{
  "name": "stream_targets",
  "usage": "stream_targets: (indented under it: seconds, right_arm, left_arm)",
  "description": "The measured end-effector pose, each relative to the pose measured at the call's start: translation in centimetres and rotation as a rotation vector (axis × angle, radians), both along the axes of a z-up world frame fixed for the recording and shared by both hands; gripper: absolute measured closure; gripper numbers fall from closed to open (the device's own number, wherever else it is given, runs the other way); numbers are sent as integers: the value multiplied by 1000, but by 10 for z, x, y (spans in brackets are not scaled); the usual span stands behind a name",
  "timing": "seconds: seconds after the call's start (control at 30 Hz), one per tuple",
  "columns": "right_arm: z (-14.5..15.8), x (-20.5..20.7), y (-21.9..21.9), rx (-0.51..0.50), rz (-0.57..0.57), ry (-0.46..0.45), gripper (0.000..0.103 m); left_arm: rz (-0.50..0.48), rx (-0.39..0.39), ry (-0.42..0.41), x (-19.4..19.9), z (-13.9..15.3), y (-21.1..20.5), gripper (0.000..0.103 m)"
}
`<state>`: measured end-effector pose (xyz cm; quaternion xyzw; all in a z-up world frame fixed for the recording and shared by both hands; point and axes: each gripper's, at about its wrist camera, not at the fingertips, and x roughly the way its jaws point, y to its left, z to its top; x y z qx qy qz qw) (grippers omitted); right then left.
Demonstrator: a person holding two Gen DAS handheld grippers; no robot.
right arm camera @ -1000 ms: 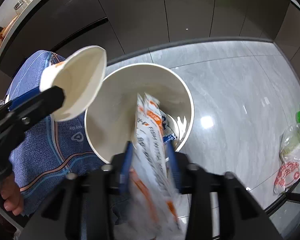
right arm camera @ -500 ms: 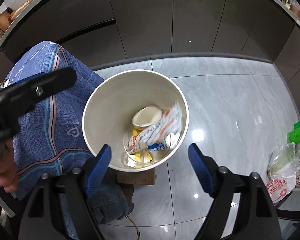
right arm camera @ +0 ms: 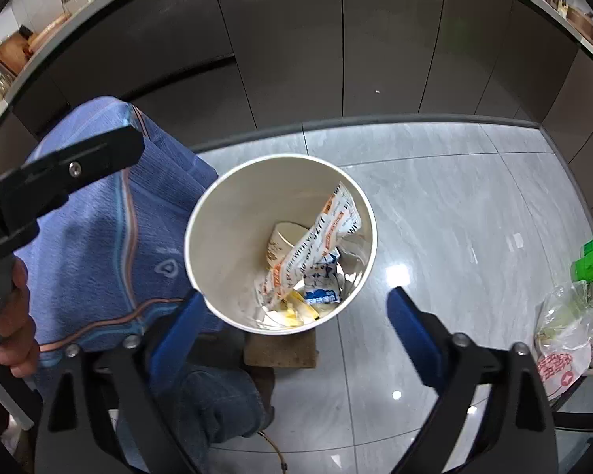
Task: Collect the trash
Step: 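Move both tools back over the table toward the foil pack and nut tray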
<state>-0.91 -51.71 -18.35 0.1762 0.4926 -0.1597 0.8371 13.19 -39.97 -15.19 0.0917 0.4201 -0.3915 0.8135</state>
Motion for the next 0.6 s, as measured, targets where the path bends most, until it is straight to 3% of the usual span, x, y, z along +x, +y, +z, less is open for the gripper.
stream_targets:
  seconds: [0.6]
  right_arm:
    - [62, -32, 40, -4, -1, -165, 4]
  left_arm:
    - [73, -55, -114, -44, 86, 72, 9]
